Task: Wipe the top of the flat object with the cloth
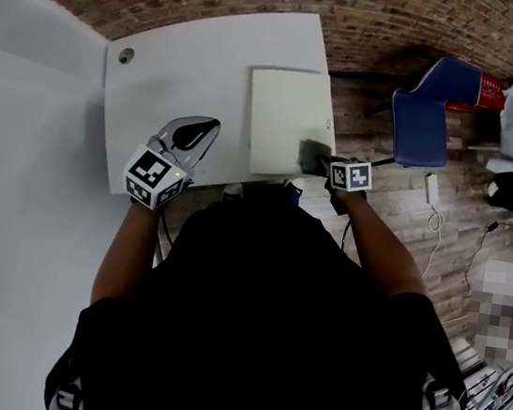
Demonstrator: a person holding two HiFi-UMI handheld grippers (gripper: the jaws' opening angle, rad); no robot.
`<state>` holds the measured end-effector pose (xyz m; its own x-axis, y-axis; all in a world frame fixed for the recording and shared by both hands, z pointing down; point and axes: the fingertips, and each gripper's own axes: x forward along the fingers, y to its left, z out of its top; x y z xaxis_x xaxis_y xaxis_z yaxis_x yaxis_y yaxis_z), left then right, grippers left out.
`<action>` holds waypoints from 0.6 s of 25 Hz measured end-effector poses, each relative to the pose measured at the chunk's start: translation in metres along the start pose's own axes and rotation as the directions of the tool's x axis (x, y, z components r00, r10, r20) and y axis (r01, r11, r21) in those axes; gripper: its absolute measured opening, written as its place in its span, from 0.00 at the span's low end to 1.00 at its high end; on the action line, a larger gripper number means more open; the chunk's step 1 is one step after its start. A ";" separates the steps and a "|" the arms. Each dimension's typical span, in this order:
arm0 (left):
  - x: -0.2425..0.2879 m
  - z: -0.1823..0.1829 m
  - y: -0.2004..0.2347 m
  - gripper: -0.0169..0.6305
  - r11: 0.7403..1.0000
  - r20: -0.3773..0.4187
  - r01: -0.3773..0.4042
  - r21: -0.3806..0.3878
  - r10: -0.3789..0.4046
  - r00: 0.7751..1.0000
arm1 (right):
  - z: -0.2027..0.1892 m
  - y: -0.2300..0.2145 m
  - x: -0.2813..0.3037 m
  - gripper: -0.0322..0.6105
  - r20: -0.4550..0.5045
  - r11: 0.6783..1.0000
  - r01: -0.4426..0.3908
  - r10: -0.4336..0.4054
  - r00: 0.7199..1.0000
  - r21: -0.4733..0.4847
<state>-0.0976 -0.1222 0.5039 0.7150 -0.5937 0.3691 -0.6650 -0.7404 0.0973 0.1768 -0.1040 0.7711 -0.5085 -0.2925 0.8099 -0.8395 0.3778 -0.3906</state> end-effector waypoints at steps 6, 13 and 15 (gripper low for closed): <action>0.005 0.000 -0.002 0.03 1.000 0.008 0.007 0.002 -0.007 1.000 | -0.003 -0.029 -0.012 0.06 0.000 0.998 0.059 -0.059 0.998 0.019; 0.003 0.005 -0.002 0.03 1.000 0.002 0.006 -0.006 -0.006 1.000 | -0.004 -0.051 -0.028 0.06 0.000 0.993 0.115 -0.115 0.993 0.036; 0.002 0.003 -0.001 0.03 1.000 0.002 0.006 -0.005 -0.006 1.000 | 0.000 -0.057 -0.035 0.06 0.018 0.989 0.137 -0.138 0.990 0.052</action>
<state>-0.0950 -0.1236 0.5016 0.7192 -0.5899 0.3671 -0.6619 -0.7424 0.1037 0.2426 -0.1155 0.7651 -0.3915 -0.3578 0.8477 -0.9098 0.2882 -0.2986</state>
